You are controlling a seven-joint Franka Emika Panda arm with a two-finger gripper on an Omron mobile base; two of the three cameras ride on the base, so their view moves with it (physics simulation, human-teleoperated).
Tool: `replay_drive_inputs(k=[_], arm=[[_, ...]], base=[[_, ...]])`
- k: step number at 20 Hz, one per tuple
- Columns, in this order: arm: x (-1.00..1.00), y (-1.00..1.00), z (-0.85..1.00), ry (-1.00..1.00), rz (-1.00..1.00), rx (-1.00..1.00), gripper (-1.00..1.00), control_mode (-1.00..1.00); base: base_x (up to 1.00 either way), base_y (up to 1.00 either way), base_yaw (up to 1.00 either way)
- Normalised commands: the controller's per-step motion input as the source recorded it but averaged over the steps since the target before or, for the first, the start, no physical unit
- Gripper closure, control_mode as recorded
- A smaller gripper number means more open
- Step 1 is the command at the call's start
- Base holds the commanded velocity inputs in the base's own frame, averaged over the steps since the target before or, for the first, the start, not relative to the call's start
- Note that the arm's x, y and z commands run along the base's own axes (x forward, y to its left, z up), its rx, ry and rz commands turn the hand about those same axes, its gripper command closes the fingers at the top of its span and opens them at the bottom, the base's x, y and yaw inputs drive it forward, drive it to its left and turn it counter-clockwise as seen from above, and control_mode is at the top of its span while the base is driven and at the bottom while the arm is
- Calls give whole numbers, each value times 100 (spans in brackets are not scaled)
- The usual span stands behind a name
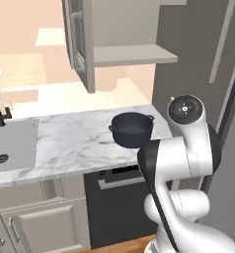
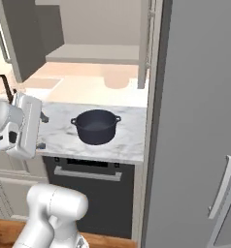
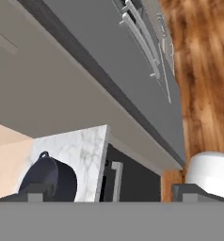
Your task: Pick the kettle from the cabinet and place it on a stove burner. Then pick the pot from the counter and place it on another stove burner. Finally, turn both burners on.
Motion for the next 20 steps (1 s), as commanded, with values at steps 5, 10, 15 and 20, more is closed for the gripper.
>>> replay_drive_inputs(k=[5, 10, 15, 20], arm=[[0, 0, 0, 0, 0, 0, -100, 100], [0, 0, 0, 0, 0, 0, -100, 100], [0, 0, 0, 0, 0, 0, -100, 100], [24, 19, -3, 2, -8, -3, -100, -100]], base=[[55, 29, -17], [45, 24, -16], [42, 20, -14], [18, 15, -5]])
